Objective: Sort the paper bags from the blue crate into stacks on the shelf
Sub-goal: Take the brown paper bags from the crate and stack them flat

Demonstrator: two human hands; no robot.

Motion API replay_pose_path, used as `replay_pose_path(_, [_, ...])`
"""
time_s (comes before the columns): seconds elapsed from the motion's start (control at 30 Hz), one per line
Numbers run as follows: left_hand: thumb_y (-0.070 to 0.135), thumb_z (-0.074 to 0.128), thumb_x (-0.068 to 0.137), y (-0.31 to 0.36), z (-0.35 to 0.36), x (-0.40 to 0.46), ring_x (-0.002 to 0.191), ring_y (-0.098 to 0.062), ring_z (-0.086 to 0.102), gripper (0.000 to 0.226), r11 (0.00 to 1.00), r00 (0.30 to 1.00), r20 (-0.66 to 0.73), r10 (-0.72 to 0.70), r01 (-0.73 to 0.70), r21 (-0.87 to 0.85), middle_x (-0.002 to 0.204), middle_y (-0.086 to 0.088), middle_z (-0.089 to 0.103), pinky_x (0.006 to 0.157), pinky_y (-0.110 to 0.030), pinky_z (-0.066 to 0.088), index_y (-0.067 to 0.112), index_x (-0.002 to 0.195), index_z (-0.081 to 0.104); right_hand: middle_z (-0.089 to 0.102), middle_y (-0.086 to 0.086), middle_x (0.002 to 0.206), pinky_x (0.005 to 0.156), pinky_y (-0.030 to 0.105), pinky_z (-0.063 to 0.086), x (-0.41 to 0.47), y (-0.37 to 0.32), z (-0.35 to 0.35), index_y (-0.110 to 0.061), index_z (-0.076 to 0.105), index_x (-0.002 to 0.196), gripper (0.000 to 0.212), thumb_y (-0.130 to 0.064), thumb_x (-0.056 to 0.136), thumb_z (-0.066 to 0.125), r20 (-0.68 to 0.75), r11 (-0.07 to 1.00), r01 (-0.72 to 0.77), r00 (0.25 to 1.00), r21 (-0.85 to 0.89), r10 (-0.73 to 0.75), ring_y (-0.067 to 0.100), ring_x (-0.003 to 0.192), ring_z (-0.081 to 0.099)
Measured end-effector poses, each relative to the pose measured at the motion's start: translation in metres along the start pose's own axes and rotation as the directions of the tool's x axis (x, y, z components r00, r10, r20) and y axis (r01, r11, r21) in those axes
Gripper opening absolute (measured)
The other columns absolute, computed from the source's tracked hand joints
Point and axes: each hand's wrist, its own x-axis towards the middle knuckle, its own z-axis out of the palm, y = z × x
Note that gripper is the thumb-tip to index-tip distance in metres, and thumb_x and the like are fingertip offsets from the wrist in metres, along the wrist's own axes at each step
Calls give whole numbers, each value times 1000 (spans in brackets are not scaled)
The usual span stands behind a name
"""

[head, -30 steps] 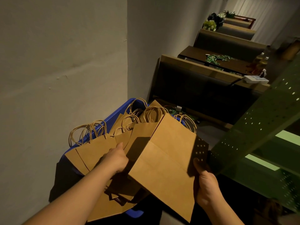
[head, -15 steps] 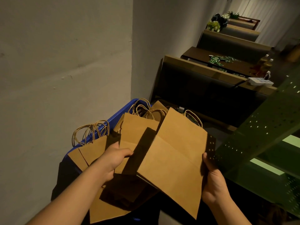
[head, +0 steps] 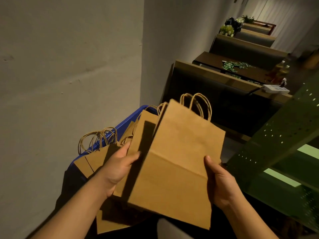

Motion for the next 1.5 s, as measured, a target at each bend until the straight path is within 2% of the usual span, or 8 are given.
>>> replay_pose_path(0.1, [78, 78, 58, -1, 7, -6, 134, -22, 53, 117, 994, 996, 62, 60, -65, 90, 130, 16, 64, 113, -49, 41, 39, 156, 27, 77, 6, 111, 88, 41, 53, 1, 7, 3, -22, 62, 131, 37, -18, 94, 68, -41, 995, 71, 996, -66, -74, 28, 106, 69])
replay_pose_path(0.17, [68, 93, 36, -7, 9, -6, 119, -13, 64, 148, 994, 986, 164, 41, -57, 93, 119, 17, 70, 101, -40, 54, 36, 160, 19, 75, 9, 113, 100, 54, 53, -2, 9, 3, -28, 62, 129, 44, -24, 87, 75, -45, 988, 86, 995, -125, -92, 36, 108, 69])
replay_pose_path(0.33, [15, 83, 80, -13, 21, -4, 104, 0, 71, 70, 990, 956, 294, 5, -46, 132, 108, 25, 75, 81, -21, 58, 44, 130, 43, 77, 21, 98, 81, 54, 60, -15, 4, -9, -6, 70, 116, 48, -29, 75, 83, -137, 968, 40, 988, -246, -75, 42, 89, 73])
replay_pose_path(0.6, [98, 47, 63, -2, 40, 4, 147, -24, 37, 116, 953, 982, 186, 5, -61, 298, 159, 5, 41, 122, -49, 28, 34, 158, 29, 66, 9, 96, 80, 31, 39, -14, 12, -31, -2, 64, 106, 19, -16, 95, 67, -217, 958, 143, 956, -250, -199, 22, 90, 58])
replay_pose_path(0.8, [69, 50, 92, -27, 17, 62, 143, -30, 37, 74, 594, 964, -256, 76, 162, 788, 157, -1, 42, 109, -51, 41, 34, 155, 33, 47, 12, 73, 61, 37, 30, -13, 22, -53, -3, 55, 90, 23, -21, 98, 66, -327, 953, 63, 931, -297, -163, 23, 63, 41])
replay_pose_path(1.03, [34, 71, 89, -42, 20, 73, 149, -39, 27, 95, 395, 967, -247, -62, 251, 884, 166, -7, 20, 116, -53, 39, 35, 163, 12, 67, 19, 70, 65, 40, 51, -14, 27, -61, 5, 63, 90, 33, -27, 92, 69, -309, 989, -39, 951, -144, -7, 32, 57, 65])
replay_pose_path(1.27, [10, 64, 93, -34, 21, 78, 145, -38, 39, 100, 551, 929, -293, -225, 369, 749, 164, -14, 30, 112, -49, 47, 29, 164, -4, 70, 19, 71, 65, 39, 52, -7, 26, -54, 8, 69, 94, 37, -28, 87, 72, -254, 998, -11, 967, -57, -4, 33, 57, 68])
replay_pose_path(1.5, [15, 55, 101, -32, 19, 69, 109, -23, 60, 47, 899, 961, -198, -193, 254, 358, 119, -1, 64, 80, -39, 53, 29, 146, 47, 69, 15, 88, 91, 46, 45, -3, 13, -33, 1, 69, 92, 34, -26, 72, 74, -202, 992, 84, 974, -91, -101, 30, 85, 63])
